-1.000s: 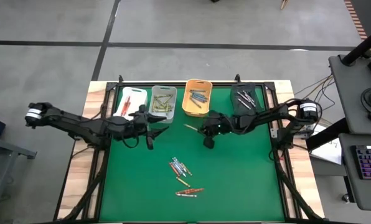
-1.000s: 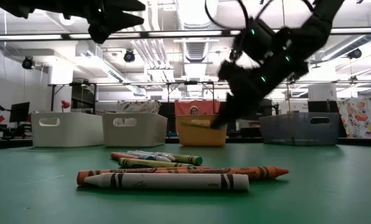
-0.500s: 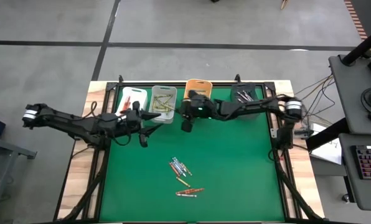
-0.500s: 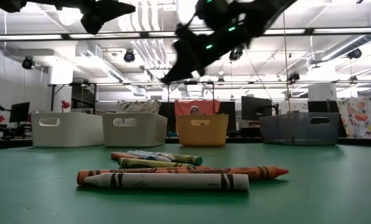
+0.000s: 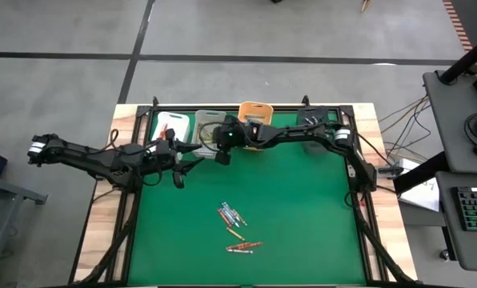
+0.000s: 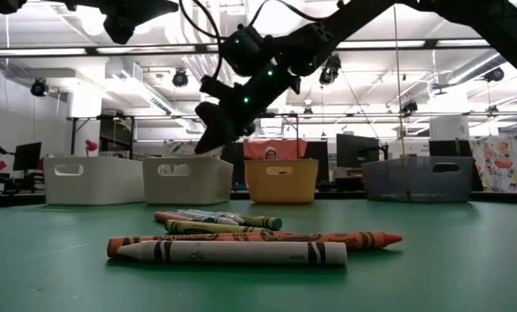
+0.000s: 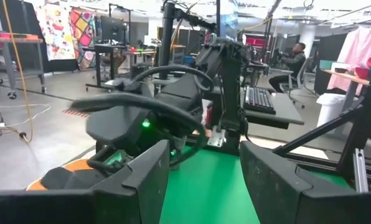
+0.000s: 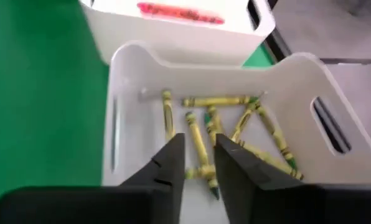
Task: Sort crayons
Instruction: Put the green crayon into the gray bin, then put the orange crayon into the white bin
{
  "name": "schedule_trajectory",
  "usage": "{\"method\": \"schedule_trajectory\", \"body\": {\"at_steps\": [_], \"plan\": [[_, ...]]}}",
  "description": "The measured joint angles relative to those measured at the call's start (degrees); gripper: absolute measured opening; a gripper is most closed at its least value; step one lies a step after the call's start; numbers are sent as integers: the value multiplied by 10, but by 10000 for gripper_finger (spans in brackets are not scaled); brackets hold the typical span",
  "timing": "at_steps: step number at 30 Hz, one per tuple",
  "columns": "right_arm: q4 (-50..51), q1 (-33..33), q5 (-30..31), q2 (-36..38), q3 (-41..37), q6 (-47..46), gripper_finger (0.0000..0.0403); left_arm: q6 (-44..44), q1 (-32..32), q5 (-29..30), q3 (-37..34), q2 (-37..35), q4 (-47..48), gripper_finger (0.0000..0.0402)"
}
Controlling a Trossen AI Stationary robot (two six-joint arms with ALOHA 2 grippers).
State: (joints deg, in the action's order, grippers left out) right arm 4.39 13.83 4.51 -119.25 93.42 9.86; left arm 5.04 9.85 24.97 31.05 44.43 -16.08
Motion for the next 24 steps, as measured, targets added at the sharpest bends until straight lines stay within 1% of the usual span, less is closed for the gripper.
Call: {"method": "schedule_trajectory", "body": {"at_steps": [5, 10, 14, 17, 20, 24], "plan": [[-3, 0, 0, -2, 10, 0, 125, 7, 3, 0, 0, 2, 21, 180], [44, -8, -1, 37, 8, 2, 156, 44, 4, -1, 0, 2, 71, 180], [132, -23, -1, 86, 1, 2, 161, 85, 5, -2, 0, 8, 123, 180], [205, -40, -2, 126, -8, 2, 157, 112, 8, -7, 0, 21, 151, 180], [264, -60, -2, 165, -18, -8, 148, 127, 15, -27, 0, 43, 158, 180], [315, -94, -2, 209, -40, -29, 139, 133, 31, -64, 0, 78, 152, 180]]}}
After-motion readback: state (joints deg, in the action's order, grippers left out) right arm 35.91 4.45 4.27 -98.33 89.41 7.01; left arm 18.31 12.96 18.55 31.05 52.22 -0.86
